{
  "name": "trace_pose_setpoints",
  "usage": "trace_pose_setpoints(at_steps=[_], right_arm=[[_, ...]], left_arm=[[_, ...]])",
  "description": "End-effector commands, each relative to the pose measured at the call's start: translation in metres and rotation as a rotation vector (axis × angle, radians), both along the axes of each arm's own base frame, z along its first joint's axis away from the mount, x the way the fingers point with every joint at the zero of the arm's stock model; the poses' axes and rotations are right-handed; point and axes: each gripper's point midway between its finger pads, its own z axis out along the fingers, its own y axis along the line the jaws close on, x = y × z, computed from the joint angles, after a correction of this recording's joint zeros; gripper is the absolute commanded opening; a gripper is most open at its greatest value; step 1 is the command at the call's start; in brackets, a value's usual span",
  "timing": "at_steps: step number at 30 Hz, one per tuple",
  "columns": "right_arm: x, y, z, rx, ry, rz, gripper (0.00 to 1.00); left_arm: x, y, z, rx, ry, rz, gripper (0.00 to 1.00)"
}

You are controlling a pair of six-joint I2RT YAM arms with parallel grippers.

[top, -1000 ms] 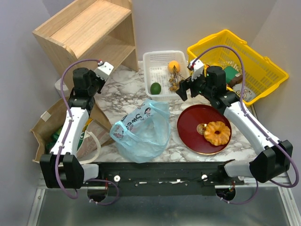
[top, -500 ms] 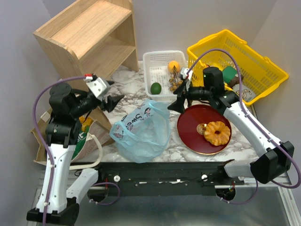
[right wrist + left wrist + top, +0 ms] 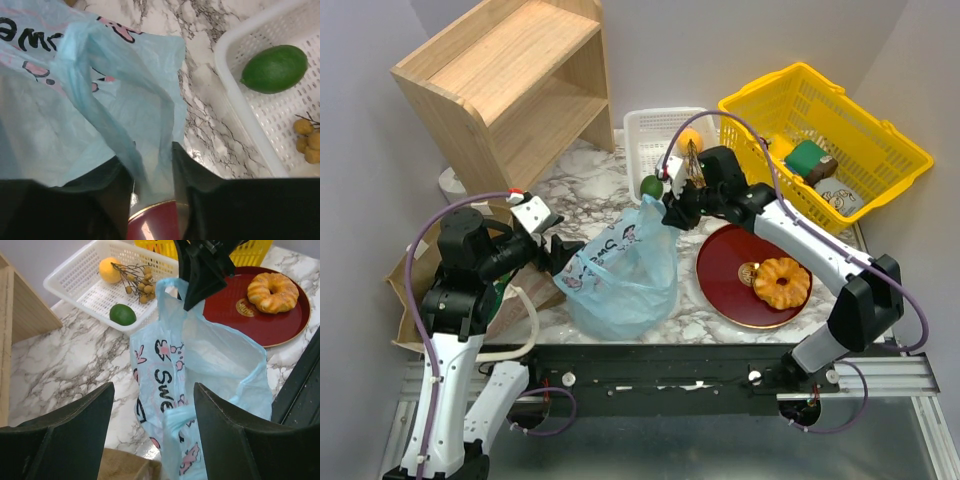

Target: Untie the knot of the grocery bags and take out the mixed food

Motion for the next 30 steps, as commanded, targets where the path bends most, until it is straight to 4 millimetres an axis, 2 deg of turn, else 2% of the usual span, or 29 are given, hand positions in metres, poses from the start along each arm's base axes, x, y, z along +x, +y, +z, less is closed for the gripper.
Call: trace_pose_setpoints(at_steps=[1, 2, 3, 4, 5, 8, 9, 11, 12, 15, 16, 17, 19, 20, 21, 22, 25, 26, 27, 29, 30], right_arm=[[-0.004, 0.000, 0.057, 0.051, -0.118, 0.050, 0.25], [-0.011, -0.005, 0.054, 0.035, -0.105, 0.059, 0.20], [-0.014, -0.009, 0.052, 0.022, -0.109, 0.055, 0.08], [-0.018, -0.017, 0.059, 0.017, -0.137, 0.043, 0.00], [-0.022, -0.024, 0.048, -0.008, -0.124, 0.028, 0.00], [-0.018, -0.051, 0.048, -0.041, -0.145, -0.060, 0.01], [-0.007, -0.069, 0.043, -0.056, -0.135, -0.133, 0.00], [0.001, -0.088, 0.046, -0.040, -0.112, -0.208, 0.00], [0.011, -0.107, 0.046, -0.045, -0.105, -0.273, 0.01], [0.015, -0.131, 0.066, -0.031, -0.102, -0.335, 0.00], [0.015, -0.136, 0.079, -0.036, -0.134, -0.332, 0.00], [0.006, -0.143, 0.082, -0.062, -0.117, -0.331, 0.01], [-0.008, -0.160, 0.108, -0.062, -0.174, -0.343, 0.01], [-0.020, -0.167, 0.110, -0.074, -0.169, -0.343, 0.00], [-0.028, -0.184, 0.123, -0.085, -0.216, -0.396, 0.00], [-0.033, -0.195, 0.126, -0.113, -0.236, -0.421, 0.00], [-0.053, -0.242, 0.122, -0.241, -0.225, -0.540, 0.00], [-0.061, -0.256, 0.116, -0.282, -0.199, -0.570, 0.00], [-0.064, -0.280, 0.116, -0.323, -0.200, -0.646, 0.00], [-0.075, -0.307, 0.114, -0.405, -0.202, -0.680, 0.00], [-0.081, -0.331, 0.114, -0.460, -0.195, -0.740, 0.00]], left_arm=[[0.002, 0.003, -0.001, -0.024, -0.019, 0.044, 0.73], [0.002, 0.003, -0.002, -0.035, -0.016, 0.043, 0.73], [0.004, 0.003, -0.005, -0.040, -0.017, 0.049, 0.73], [0.005, 0.003, -0.006, -0.044, -0.016, 0.051, 0.73], [0.006, 0.002, -0.006, -0.054, -0.010, 0.054, 0.74], [0.011, 0.001, -0.004, -0.062, -0.026, 0.056, 0.73], [0.014, 0.002, -0.001, -0.059, -0.035, 0.059, 0.73], [0.017, 0.003, 0.004, -0.054, -0.047, 0.066, 0.73], [0.018, 0.004, 0.008, -0.038, -0.061, 0.062, 0.73], [0.019, 0.005, 0.014, -0.014, -0.080, 0.061, 0.74], [0.020, 0.006, 0.015, 0.001, -0.096, 0.059, 0.73], [0.021, 0.006, 0.014, 0.007, -0.095, 0.058, 0.73], [0.026, 0.006, 0.011, 0.017, -0.099, 0.057, 0.73], [0.029, 0.005, 0.009, 0.017, -0.098, 0.054, 0.73], [0.033, 0.004, 0.005, 0.014, -0.101, 0.048, 0.73], [0.035, 0.002, 0.005, 0.007, -0.104, 0.042, 0.73], [0.048, -0.004, 0.004, -0.035, -0.094, 0.029, 0.74], [0.052, -0.006, 0.004, -0.059, -0.078, 0.029, 0.74], [0.060, -0.008, 0.006, -0.069, -0.085, 0.029, 0.73], [0.066, -0.011, 0.006, -0.082, -0.079, 0.019, 0.73], [0.072, -0.013, 0.005, -0.083, -0.077, 0.013, 0.73]])
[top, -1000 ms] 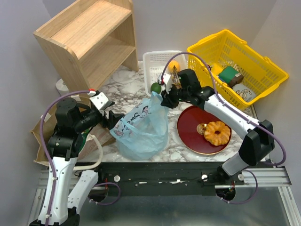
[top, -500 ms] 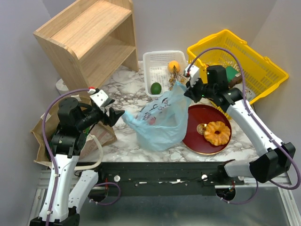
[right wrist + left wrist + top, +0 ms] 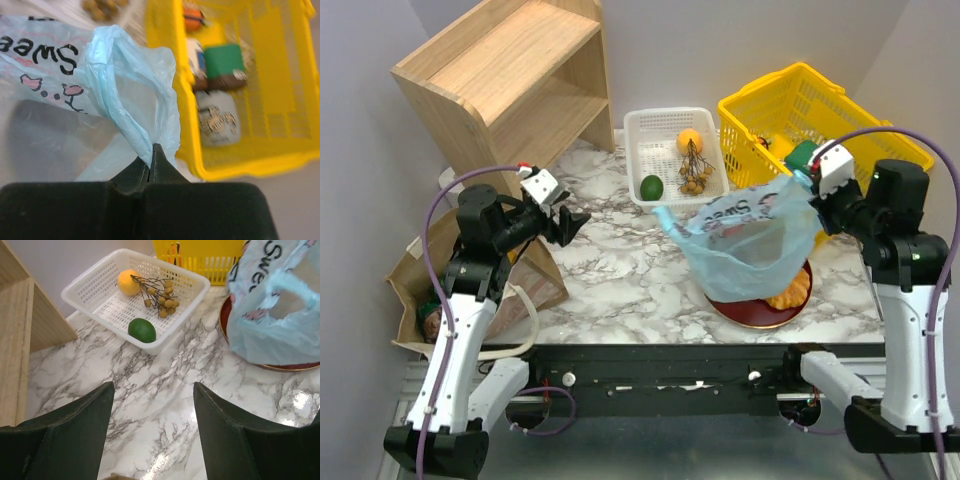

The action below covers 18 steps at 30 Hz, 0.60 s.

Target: Untie the knot of the grocery bags and take out the mixed food

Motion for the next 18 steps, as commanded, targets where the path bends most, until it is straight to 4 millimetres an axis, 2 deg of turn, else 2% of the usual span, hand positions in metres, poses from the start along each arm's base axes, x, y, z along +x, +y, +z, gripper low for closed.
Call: trace_pose_setpoints(at_steps=[1, 2, 3, 5, 6, 8, 9, 10, 11, 12, 14, 18], right_arm=[[-0.035, -0.083, -0.032, -0.270, 0.181, -0.176, 0.01], [-0.041, -0.096, -0.034, -0.304, 0.206, -0.204, 0.00], [-0.050, -0.123, -0.029, -0.328, 0.218, -0.298, 0.00], [-0.058, -0.155, -0.030, -0.369, 0.278, -0.361, 0.00], [-0.074, -0.191, -0.026, -0.366, 0.308, -0.505, 0.00], [-0.083, -0.232, -0.002, -0.367, 0.273, -0.670, 0.00], [-0.095, -0.265, -0.007, -0.330, 0.317, -0.764, 0.00], [-0.102, -0.281, -0.003, -0.313, 0.314, -0.827, 0.00], [-0.106, -0.299, 0.014, -0.317, 0.272, -0.894, 0.00], [-0.120, -0.316, 0.016, -0.304, 0.279, -0.983, 0.00], [-0.119, -0.334, 0.013, -0.254, 0.281, -1.049, 0.00], [-0.102, -0.334, 0.012, -0.162, 0.188, -1.062, 0.00]], left_arm=[[0.019, -0.011, 0.008, -0.047, -0.031, -0.040, 0.73], [0.022, -0.013, 0.007, -0.046, -0.033, -0.045, 0.73], [0.026, -0.014, 0.006, -0.045, -0.038, -0.050, 0.73], [0.029, -0.016, 0.004, -0.043, -0.042, -0.063, 0.73], [0.033, -0.017, 0.002, -0.043, -0.041, -0.069, 0.73], [0.035, -0.019, -0.001, -0.046, -0.037, -0.081, 0.73], [0.039, -0.020, -0.003, -0.050, -0.036, -0.082, 0.73], [0.039, -0.021, -0.004, -0.057, -0.031, -0.084, 0.73], [0.041, -0.022, -0.006, -0.061, -0.028, -0.085, 0.73], [0.043, -0.023, -0.006, -0.067, -0.031, -0.086, 0.73], [0.044, -0.024, -0.008, -0.075, -0.024, -0.091, 0.73], [0.046, -0.026, -0.010, -0.086, -0.013, -0.096, 0.73]])
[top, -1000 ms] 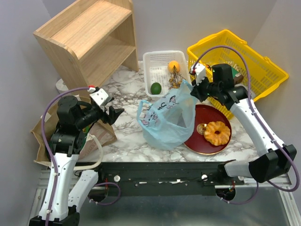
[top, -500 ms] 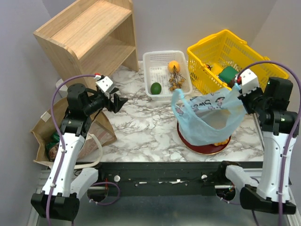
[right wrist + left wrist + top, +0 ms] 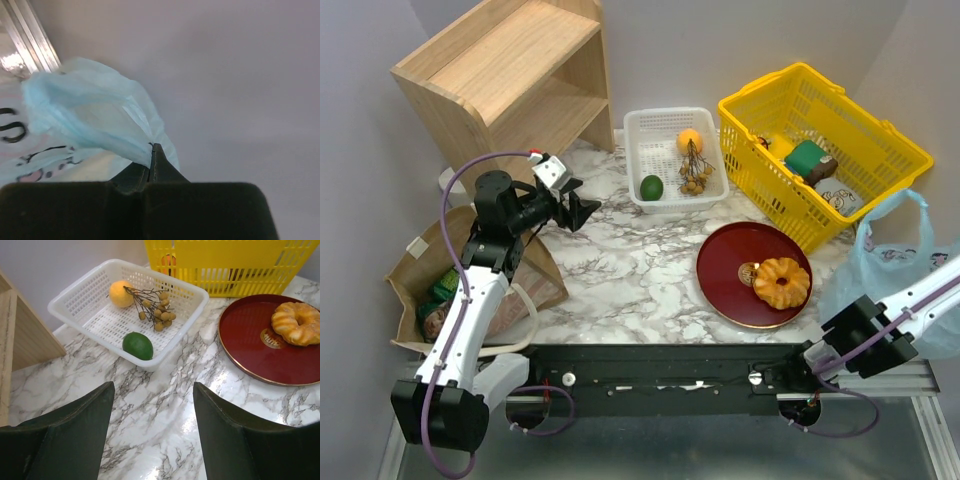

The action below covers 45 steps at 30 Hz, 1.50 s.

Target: Untie the knot of the grocery bags and take out the mixed food

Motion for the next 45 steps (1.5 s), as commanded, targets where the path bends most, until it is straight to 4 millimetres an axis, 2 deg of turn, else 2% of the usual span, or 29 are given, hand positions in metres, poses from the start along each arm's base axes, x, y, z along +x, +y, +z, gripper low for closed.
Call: trace_pose_setpoints(at_steps=[1, 2, 3, 5, 6, 9, 11, 13, 14, 15, 16, 17, 18, 19, 21, 23, 24, 26, 27, 28, 29, 31, 33, 35, 36, 39, 41, 44, 45], right_arm=[[0.020, 0.002, 0.016, -0.001, -0.174, -0.024, 0.00], [0.026, -0.001, 0.025, -0.038, -0.215, -0.012, 0.00], [0.032, 0.000, 0.021, -0.032, -0.229, 0.003, 0.04], [0.046, 0.005, 0.030, -0.038, -0.302, 0.048, 0.19], [0.052, 0.011, 0.032, -0.027, -0.320, 0.077, 0.38], [0.072, 0.042, 0.041, 0.028, -0.390, 0.200, 0.56], [0.081, 0.054, 0.042, 0.031, -0.407, 0.231, 0.61], [0.094, 0.088, 0.052, 0.045, -0.461, 0.345, 0.72], [0.097, 0.109, 0.053, 0.084, -0.483, 0.428, 0.75], [0.103, 0.134, 0.056, 0.108, -0.508, 0.530, 0.89], [0.102, 0.173, 0.071, 0.106, -0.562, 0.687, 0.92], [0.103, 0.195, 0.069, 0.126, -0.575, 0.772, 0.94], [0.105, 0.232, 0.070, 0.154, -0.581, 0.912, 0.97], [0.096, 0.268, 0.077, 0.113, -0.586, 1.099, 0.97], [0.079, 0.325, 0.055, 0.244, -0.530, 1.290, 0.94], [0.067, 0.346, 0.028, 0.322, -0.452, 1.337, 0.91], [0.060, 0.363, 0.001, 0.394, -0.375, 1.396, 0.84], [0.045, 0.365, -0.043, 0.433, -0.221, 1.426, 0.73], [0.040, 0.365, -0.060, 0.454, -0.167, 1.431, 0.60], [0.035, 0.357, -0.091, 0.484, -0.070, 1.395, 0.54], [0.032, 0.352, -0.106, 0.501, -0.015, 1.360, 0.49], [0.025, 0.327, -0.152, 0.534, 0.163, 1.199, 0.33], [0.030, 0.297, -0.183, 0.554, 0.254, 1.025, 0.18], [0.032, 0.272, -0.195, 0.597, 0.275, 0.893, 0.06], [0.034, 0.252, -0.199, 0.600, 0.262, 0.788, 0.00], [0.040, 0.205, -0.213, 0.499, 0.316, 0.641, 0.00], [0.045, 0.175, -0.212, 0.348, 0.339, 0.581, 0.00], [0.044, 0.172, -0.214, 0.319, 0.352, 0.601, 0.00], [0.047, 0.175, -0.205, 0.322, 0.330, 0.616, 0.00]], left_arm=[[-0.002, -0.008, 0.007, -0.031, -0.020, -0.041, 0.73], [-0.001, -0.008, 0.009, -0.030, -0.025, -0.041, 0.73], [-0.002, -0.007, 0.011, -0.025, -0.029, -0.040, 0.73], [-0.003, -0.007, 0.011, -0.014, -0.029, -0.041, 0.73], [-0.005, -0.006, 0.011, -0.008, -0.021, -0.042, 0.73], [-0.011, -0.004, 0.016, 0.013, -0.033, -0.043, 0.73], [-0.013, -0.003, 0.021, 0.011, -0.034, -0.037, 0.75], [-0.018, -0.004, 0.032, 0.002, -0.036, -0.042, 0.77], [-0.020, -0.005, 0.036, -0.004, -0.029, -0.044, 0.88], [-0.025, -0.006, 0.044, -0.005, -0.019, -0.051, 0.92], [-0.028, -0.007, 0.049, -0.003, -0.012, -0.058, 0.99], [-0.031, -0.006, 0.053, 0.007, -0.015, -0.062, 0.99], [-0.036, -0.004, 0.058, 0.019, 0.001, -0.058, 0.99], [-0.038, -0.003, 0.059, 0.031, 0.003, -0.053, 0.99], [-0.044, 0.002, 0.056, 0.071, -0.002, -0.047, 0.99], [-0.044, 0.007, 0.050, 0.091, -0.009, -0.017, 0.99], [-0.045, 0.009, 0.046, 0.092, -0.015, -0.006, 0.99], [-0.045, 0.011, 0.042, 0.088, -0.016, 0.011, 0.98], [-0.046, 0.011, 0.040, 0.083, -0.017, 0.015, 0.98], [-0.047, 0.011, 0.040, 0.079, -0.012, 0.016, 0.98], [-0.048, 0.011, 0.039, 0.079, -0.011, 0.019, 0.98], [-0.048, 0.013, 0.036, 0.091, -0.006, 0.026, 0.98], [-0.048, 0.016, 0.032, 0.105, -0.002, 0.037, 0.98], [-0.048, 0.018, 0.030, 0.122, -0.009, 0.045, 0.98], [-0.047, 0.021, 0.031, 0.129, -0.013, 0.064, 0.98], [-0.039, 0.030, 0.045, 0.113, -0.017, 0.151, 0.98], [-0.036, 0.033, 0.053, 0.124, -0.019, 0.166, 0.98], [-0.034, 0.042, 0.065, 0.174, -0.017, 0.205, 0.99], [-0.039, 0.045, 0.067, 0.220, -0.017, 0.198, 0.99]])
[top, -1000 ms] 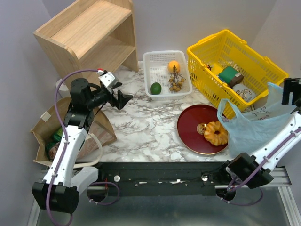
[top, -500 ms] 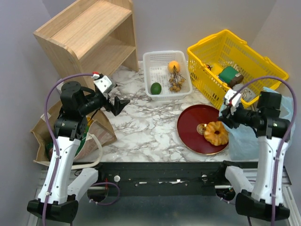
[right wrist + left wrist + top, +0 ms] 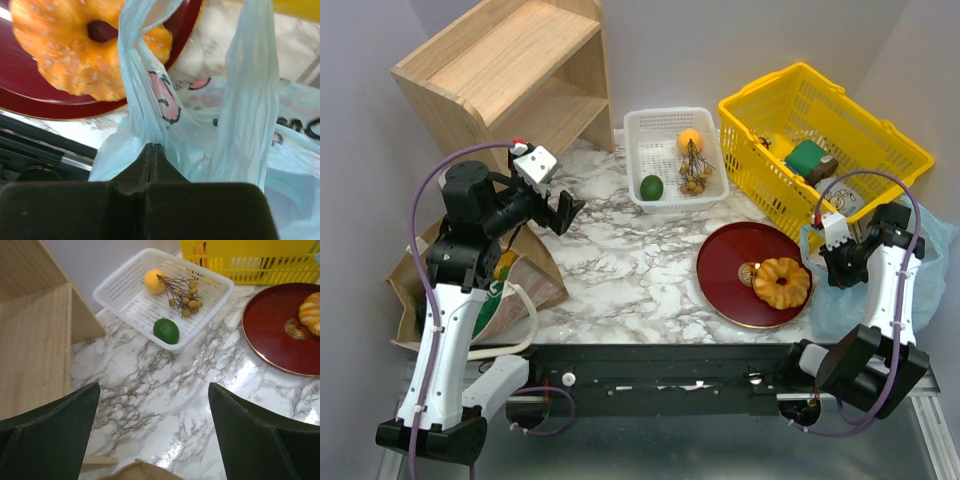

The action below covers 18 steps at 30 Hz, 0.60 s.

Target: Untie the knot of the grocery bags and take out the mixed food

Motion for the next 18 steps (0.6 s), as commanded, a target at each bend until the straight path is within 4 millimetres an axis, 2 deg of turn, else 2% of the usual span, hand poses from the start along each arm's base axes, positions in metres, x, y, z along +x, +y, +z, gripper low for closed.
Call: trace_pose_setpoints(at_steps=[1, 3, 4, 5, 6, 7, 8, 9, 10, 12, 13, 16, 18], right_arm=[[0.010, -0.027, 0.016, -0.133, -0.051, -0.065, 0.00], [0.014, -0.015, 0.029, -0.130, -0.083, -0.043, 0.01], [0.023, -0.004, 0.045, -0.094, -0.143, -0.001, 0.03], [0.018, 0.010, 0.051, -0.047, -0.145, 0.035, 0.06], [0.020, 0.024, 0.064, -0.011, -0.189, 0.077, 0.19], [0.025, 0.046, 0.076, 0.083, -0.250, 0.132, 0.29], [0.024, 0.059, 0.091, 0.131, -0.281, 0.160, 0.39], [0.022, 0.072, 0.100, 0.179, -0.310, 0.188, 0.51], [0.023, 0.093, 0.109, 0.268, -0.337, 0.229, 0.55], [0.023, 0.112, 0.118, 0.339, -0.350, 0.248, 0.62], [0.023, 0.129, 0.121, 0.401, -0.339, 0.262, 0.64], [0.029, 0.157, 0.129, 0.481, -0.347, 0.322, 0.68], [0.037, 0.167, 0.136, 0.522, -0.362, 0.309, 0.69]], left_arm=[[-0.005, 0.021, 0.016, 0.122, -0.011, 0.080, 0.99], [-0.015, 0.033, 0.013, 0.171, 0.038, 0.120, 0.99], [-0.018, 0.040, 0.010, 0.208, 0.049, 0.144, 0.99], [-0.021, 0.052, 0.006, 0.252, 0.064, 0.191, 0.99], [-0.034, 0.060, -0.005, 0.293, 0.121, 0.208, 0.99], [-0.041, 0.066, -0.009, 0.316, 0.147, 0.225, 0.99], [-0.047, 0.073, -0.013, 0.345, 0.172, 0.248, 0.99], [-0.062, 0.077, -0.021, 0.366, 0.227, 0.248, 0.99], [-0.069, 0.079, -0.025, 0.377, 0.255, 0.249, 0.99], [-0.086, 0.086, -0.038, 0.403, 0.337, 0.266, 0.99], [-0.091, 0.089, -0.044, 0.409, 0.366, 0.278, 0.99], [-0.099, 0.099, -0.068, 0.436, 0.472, 0.330, 0.99], [-0.101, 0.104, -0.085, 0.437, 0.538, 0.383, 0.99]])
